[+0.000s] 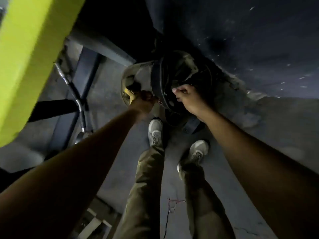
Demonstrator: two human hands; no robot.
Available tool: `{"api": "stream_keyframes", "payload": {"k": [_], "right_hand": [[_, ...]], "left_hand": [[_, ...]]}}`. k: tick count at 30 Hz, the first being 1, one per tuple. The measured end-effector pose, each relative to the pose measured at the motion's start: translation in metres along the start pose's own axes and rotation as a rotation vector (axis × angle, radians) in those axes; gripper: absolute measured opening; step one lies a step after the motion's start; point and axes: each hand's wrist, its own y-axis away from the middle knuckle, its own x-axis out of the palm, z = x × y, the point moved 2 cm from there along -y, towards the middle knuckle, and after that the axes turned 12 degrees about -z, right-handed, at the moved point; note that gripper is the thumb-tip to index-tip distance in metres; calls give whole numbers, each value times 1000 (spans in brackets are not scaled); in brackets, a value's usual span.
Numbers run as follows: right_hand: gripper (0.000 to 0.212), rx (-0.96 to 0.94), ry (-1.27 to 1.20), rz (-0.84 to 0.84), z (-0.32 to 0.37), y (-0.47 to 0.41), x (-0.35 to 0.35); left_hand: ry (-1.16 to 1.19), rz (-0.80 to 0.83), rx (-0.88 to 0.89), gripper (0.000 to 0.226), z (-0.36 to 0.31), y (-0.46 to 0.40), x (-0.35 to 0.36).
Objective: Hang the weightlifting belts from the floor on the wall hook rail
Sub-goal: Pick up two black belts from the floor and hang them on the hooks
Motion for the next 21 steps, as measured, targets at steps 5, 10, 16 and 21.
{"api": "stream_keyframes", "payload": {"k": [5,10,16,21], "right_hand": [[50,-13,-26,-71,-13,-73,67],[55,-132,85,-146,-17,-100,98],[45,-159,75,-265,-36,-46,67],[34,-124,-165,-347,-56,32,-3]], "left_hand": [[118,2,-116,39,14,-82,25],[166,-65,-146,50,21,-127,39],[416,-25,-151,44,-2,-109,42],[498,146,-159,22,-44,-65,29]]}}
